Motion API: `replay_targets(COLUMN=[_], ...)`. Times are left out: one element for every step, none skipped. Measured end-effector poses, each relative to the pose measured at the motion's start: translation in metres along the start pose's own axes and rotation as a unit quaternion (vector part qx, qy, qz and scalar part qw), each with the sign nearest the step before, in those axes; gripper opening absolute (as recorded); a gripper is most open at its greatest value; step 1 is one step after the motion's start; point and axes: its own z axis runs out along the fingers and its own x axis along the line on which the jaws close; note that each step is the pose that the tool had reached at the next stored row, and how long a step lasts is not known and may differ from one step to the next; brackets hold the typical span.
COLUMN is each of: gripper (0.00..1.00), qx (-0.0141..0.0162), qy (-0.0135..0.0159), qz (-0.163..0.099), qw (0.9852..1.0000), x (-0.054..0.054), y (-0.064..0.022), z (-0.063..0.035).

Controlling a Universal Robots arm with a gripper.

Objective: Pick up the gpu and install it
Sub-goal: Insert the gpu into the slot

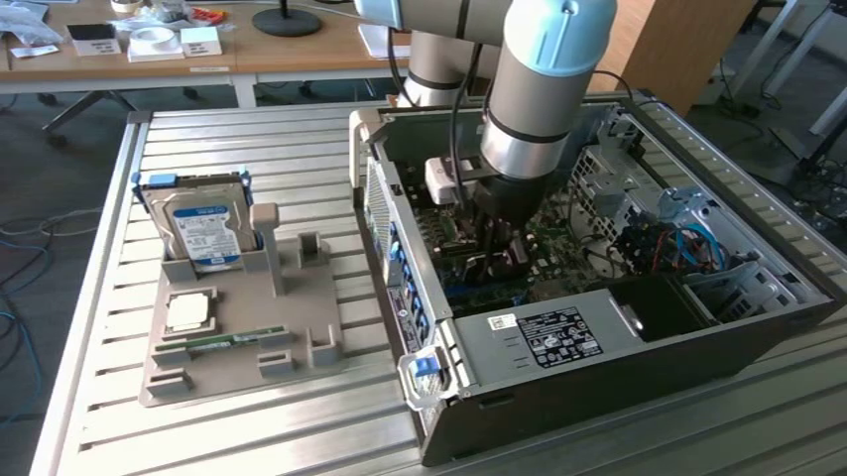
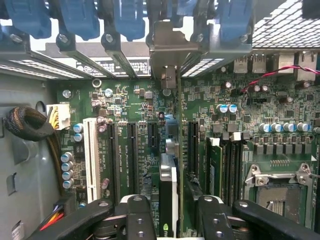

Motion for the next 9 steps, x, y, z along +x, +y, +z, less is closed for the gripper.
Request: replay_targets(gripper=[0.40,0.40,0.40,0.40,0.40,0.40,0.40,0.40,0.40], qx=[0.0000,0.0000,0.0000,0.0000,0.0000,0.0000,0.0000,0.0001,0.0000], qy=[0.0000,0.0000,0.0000,0.0000,0.0000,0.0000,0.0000,-0.0001,0.0000], qz=[0.000,0.000,0.000,0.000,0.000,0.000,0.000,0.000,0.000], qw=[1.0000,1.0000,1.0000,1.0000,1.0000,1.0000,1.0000,1.0000,1.0000], x=[0.000,0.000,0.000,0.000,0.000,0.000,0.000,0.000,0.000], y=[-0.0001,-0.0001,-0.0001,-0.0002,-0.0003,-0.0003,-0.0004,-0.0004,-0.0005], z=[-0.0014,-0.0028,-0.0044,-0.0061,-0.0078,-0.0091,-0.0102,-0.0115,-0.0134])
